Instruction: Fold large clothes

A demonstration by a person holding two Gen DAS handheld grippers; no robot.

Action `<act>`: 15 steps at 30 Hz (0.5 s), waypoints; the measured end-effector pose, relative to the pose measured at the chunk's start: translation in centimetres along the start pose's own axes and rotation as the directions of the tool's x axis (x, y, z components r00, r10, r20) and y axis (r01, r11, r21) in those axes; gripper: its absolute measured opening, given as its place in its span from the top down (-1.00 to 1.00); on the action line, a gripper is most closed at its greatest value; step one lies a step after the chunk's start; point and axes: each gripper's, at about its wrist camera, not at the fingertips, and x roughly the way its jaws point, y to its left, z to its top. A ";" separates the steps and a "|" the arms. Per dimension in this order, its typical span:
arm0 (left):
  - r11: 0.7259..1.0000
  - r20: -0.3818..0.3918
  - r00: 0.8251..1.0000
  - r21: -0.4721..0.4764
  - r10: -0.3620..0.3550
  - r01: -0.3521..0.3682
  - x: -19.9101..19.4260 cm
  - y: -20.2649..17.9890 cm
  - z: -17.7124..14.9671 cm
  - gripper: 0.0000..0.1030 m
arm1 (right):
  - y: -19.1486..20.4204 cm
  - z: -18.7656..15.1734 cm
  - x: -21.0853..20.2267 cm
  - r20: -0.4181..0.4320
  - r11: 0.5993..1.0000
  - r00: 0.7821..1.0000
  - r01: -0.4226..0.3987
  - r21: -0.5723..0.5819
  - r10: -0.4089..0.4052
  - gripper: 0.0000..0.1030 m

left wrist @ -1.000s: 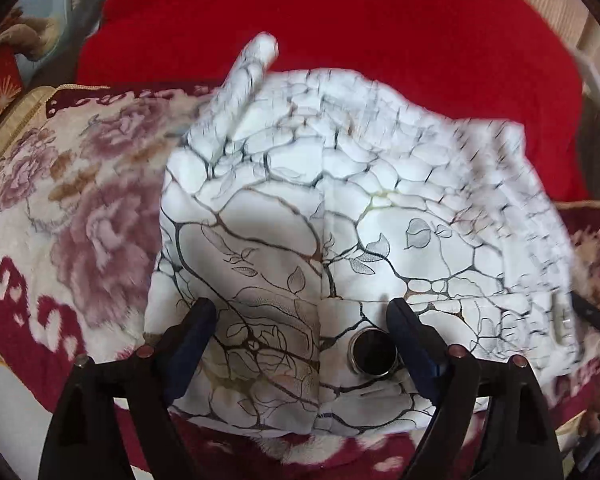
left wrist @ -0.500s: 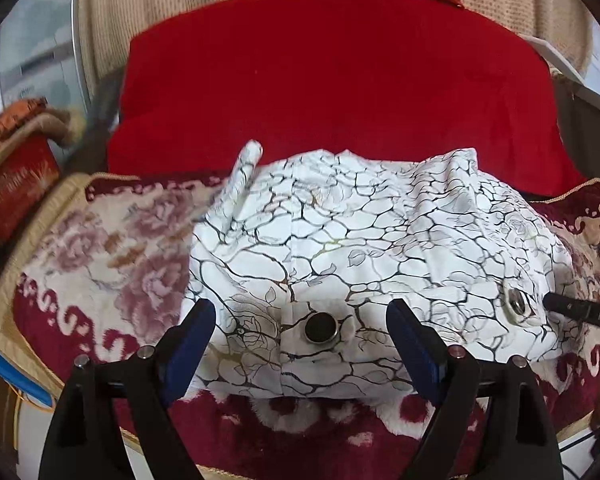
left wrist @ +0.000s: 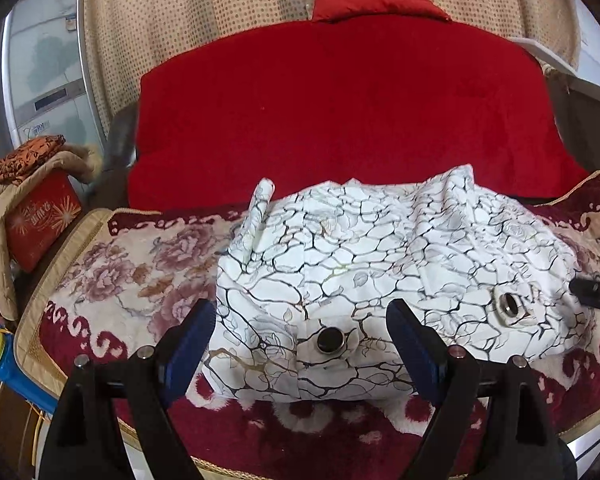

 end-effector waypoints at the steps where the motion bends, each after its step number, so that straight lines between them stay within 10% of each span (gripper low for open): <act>1: 1.000 -0.015 1.000 -0.001 0.002 -0.002 0.6 0.0 -0.2 -0.70 | -0.4 -0.1 0.7 -0.027 1.000 1.000 0.006 0.015 -0.006 -0.08; 8: 0.999 -0.318 0.947 -0.019 -0.037 0.033 8.2 0.5 -3.1 -0.70 | -1.6 -0.6 3.2 -0.091 0.999 0.996 0.008 0.044 -0.004 -0.08; 15: 0.997 -0.196 0.979 -0.053 -0.058 0.048 6.9 4.1 1.3 -0.70 | -0.4 2.2 0.7 -0.023 0.998 0.999 -0.037 0.044 0.038 -0.10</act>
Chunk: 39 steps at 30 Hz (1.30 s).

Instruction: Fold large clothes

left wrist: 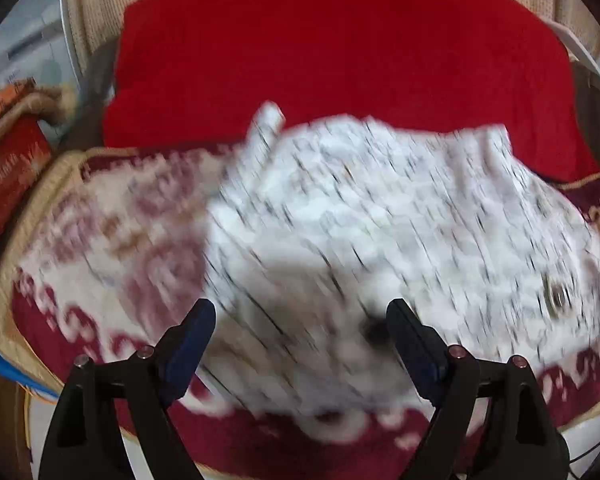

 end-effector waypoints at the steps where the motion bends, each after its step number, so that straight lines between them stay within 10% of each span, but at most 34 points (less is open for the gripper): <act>1: 0.999 0.012 0.999 0.000 0.033 -0.033 0.2 0.7 0.9 -0.70 | 0.2 0.5 -0.1 0.018 1.000 1.000 -0.014 -0.001 0.014 -0.10; 7: 0.991 -0.060 0.989 0.018 0.135 -0.134 5.8 3.5 2.8 -0.70 | 2.0 3.9 0.3 0.124 0.999 0.992 0.008 -0.035 -0.003 -0.10; 13: 0.978 -0.138 0.985 -0.167 0.105 -0.127 9.8 7.4 0.7 -0.72 | -1.6 4.6 7.5 -0.041 0.996 0.996 0.080 0.049 -0.078 0.04; 24: 0.984 0.009 0.998 -0.167 0.063 -0.061 1.7 5.6 -1.2 -0.71 | -0.5 1.2 1.3 0.093 1.000 0.996 -0.004 -0.012 0.005 0.18; 31: 0.987 -0.152 0.987 -0.144 0.052 -0.074 5.4 3.5 -2.5 -0.71 | -2.0 -2.4 3.3 -0.023 1.000 1.000 0.000 0.021 0.001 0.18; 39: 0.989 0.045 0.992 -0.096 0.118 -0.114 -3.0 1.8 -2.6 -0.71 | 1.5 -2.9 -2.6 0.075 0.997 0.997 -0.014 -0.070 0.019 -0.03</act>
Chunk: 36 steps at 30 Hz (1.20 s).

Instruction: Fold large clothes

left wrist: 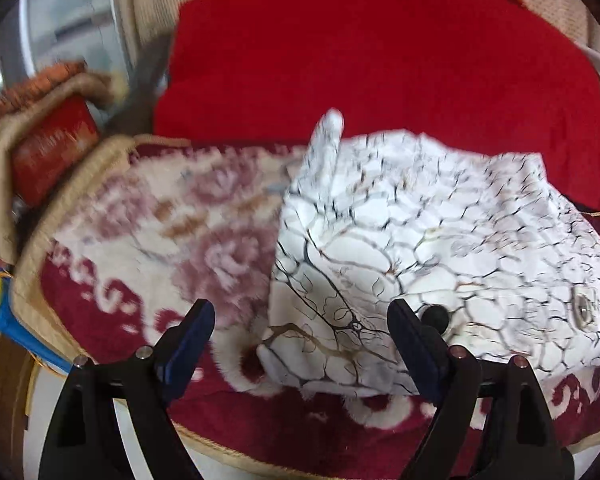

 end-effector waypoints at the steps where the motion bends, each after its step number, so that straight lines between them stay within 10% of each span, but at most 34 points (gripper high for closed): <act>1: 1.000 0.028 0.999 0.005 0.020 -0.020 -1.1 0.0 0.0 -0.72 | 0.6 -0.2 -1.0 0.024 1.000 1.000 -0.009 -0.015 0.010 -0.06; 7: 0.992 0.171 0.978 0.018 0.118 -0.122 -7.0 -0.6 -0.4 -0.75 | 3.8 -1.6 -5.4 0.088 0.993 0.996 -0.014 -0.115 0.024 -0.07; 25: 0.995 0.364 0.927 -0.006 0.091 -0.095 -19.1 -1.3 -2.5 -0.95 | 8.1 -4.2 -13.7 0.211 0.976 0.974 -0.037 -0.213 0.083 -0.11; 36: 0.996 0.304 0.950 0.029 0.075 -0.088 -17.0 -2.2 -3.1 -0.95 | 7.6 -4.6 -11.8 0.185 0.977 0.980 -0.040 -0.208 0.079 -0.11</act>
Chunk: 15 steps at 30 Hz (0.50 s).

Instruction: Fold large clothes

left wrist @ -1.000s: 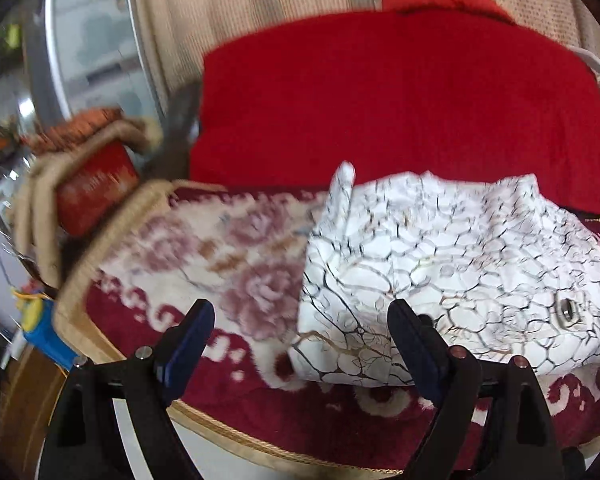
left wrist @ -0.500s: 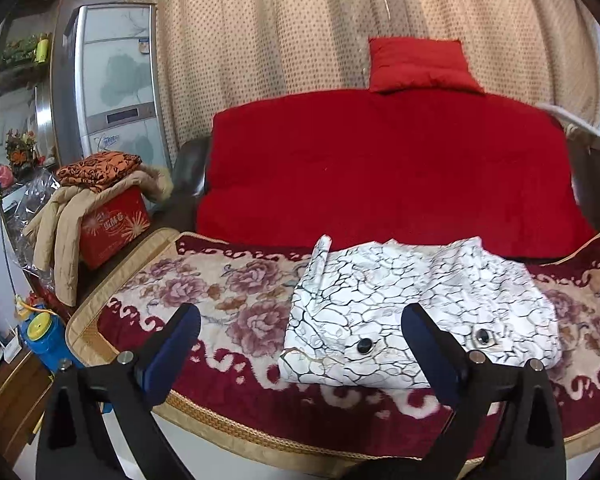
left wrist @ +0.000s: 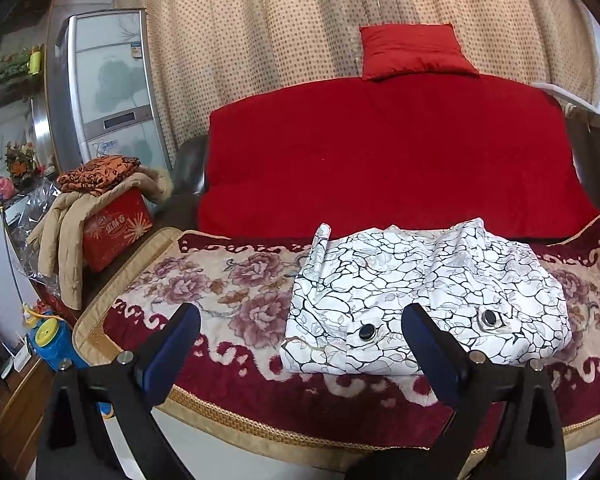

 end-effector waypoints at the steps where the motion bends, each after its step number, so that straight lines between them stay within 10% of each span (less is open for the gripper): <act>1: 1.000 0.000 1.000 0.000 0.000 0.000 0.0 0.0 0.0 -0.95 | 0.0 0.0 0.0 -0.001 1.000 1.000 0.002 0.000 -0.002 -0.11; 9: 1.000 -0.020 1.000 0.017 -0.016 0.016 1.0 -0.2 -0.5 -0.95 | -0.8 -0.2 0.4 -0.009 1.000 1.000 0.026 0.016 -0.026 -0.11; 15: 0.995 -0.189 0.977 -0.040 -0.096 0.090 6.6 0.4 -2.2 -0.95 | -2.6 -0.8 1.7 -0.027 0.996 0.996 0.081 0.041 -0.079 -0.11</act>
